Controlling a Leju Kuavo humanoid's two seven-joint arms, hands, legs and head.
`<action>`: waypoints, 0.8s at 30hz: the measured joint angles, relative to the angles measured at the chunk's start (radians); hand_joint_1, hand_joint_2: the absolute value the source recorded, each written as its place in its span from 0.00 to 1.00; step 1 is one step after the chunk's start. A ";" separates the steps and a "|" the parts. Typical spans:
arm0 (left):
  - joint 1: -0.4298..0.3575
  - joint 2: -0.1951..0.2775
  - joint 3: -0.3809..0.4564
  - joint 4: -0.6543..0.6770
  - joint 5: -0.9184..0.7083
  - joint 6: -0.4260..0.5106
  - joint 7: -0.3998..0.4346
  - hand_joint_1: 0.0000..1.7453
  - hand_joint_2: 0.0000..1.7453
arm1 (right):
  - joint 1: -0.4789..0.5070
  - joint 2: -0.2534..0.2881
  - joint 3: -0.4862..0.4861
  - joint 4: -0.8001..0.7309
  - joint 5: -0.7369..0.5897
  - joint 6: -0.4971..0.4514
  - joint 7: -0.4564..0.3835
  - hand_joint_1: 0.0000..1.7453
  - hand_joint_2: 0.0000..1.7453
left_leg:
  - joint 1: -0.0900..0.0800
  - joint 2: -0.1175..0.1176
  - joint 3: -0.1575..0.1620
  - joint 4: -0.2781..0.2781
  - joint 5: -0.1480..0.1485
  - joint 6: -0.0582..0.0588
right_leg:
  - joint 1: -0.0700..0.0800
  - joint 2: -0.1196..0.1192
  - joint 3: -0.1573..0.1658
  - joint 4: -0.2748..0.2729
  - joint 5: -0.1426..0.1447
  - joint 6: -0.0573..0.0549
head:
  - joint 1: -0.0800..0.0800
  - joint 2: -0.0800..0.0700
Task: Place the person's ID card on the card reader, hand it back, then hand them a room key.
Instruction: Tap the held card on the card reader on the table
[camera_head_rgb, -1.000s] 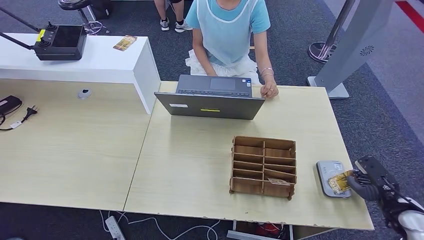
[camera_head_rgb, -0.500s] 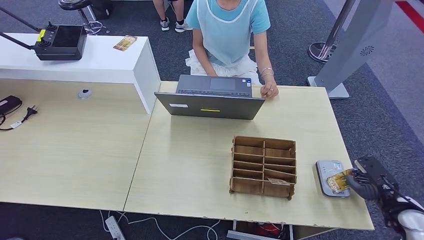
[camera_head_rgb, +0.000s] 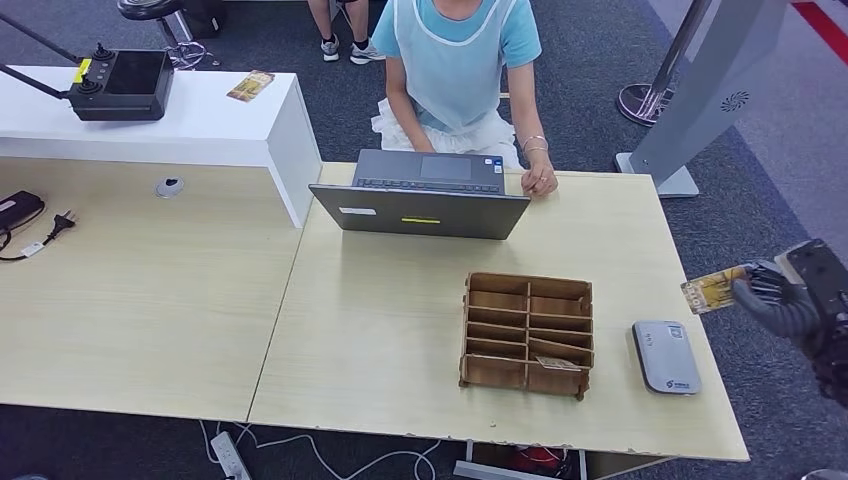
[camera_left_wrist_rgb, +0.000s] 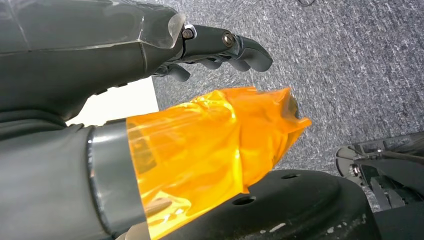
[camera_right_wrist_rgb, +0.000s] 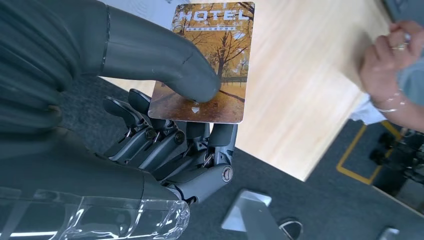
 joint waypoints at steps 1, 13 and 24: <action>0.000 0.000 0.000 0.000 0.001 0.000 0.000 0.00 0.00 | -0.009 -0.003 0.001 -0.006 -0.001 0.001 0.000 1.00 1.00 | 0.000 0.000 0.000 0.000 0.000 0.000 | 0.000 0.000 0.000 0.000 0.000 0.000 | 0.000 0.000; -0.001 -0.001 0.004 0.000 0.007 0.000 -0.003 0.00 0.00 | -0.229 -0.013 0.106 -0.060 0.079 -0.041 -0.011 1.00 1.00 | 0.000 0.000 0.000 0.000 0.001 0.000 | 0.000 0.000 0.000 0.001 0.000 0.000 | 0.000 0.000; -0.002 -0.005 0.011 0.000 0.007 -0.001 -0.003 0.00 0.00 | -0.380 0.004 0.229 -0.063 0.236 -0.121 -0.006 1.00 1.00 | 0.000 0.000 -0.003 0.000 0.001 0.000 | 0.000 0.000 -0.001 0.001 0.000 0.000 | 0.000 0.000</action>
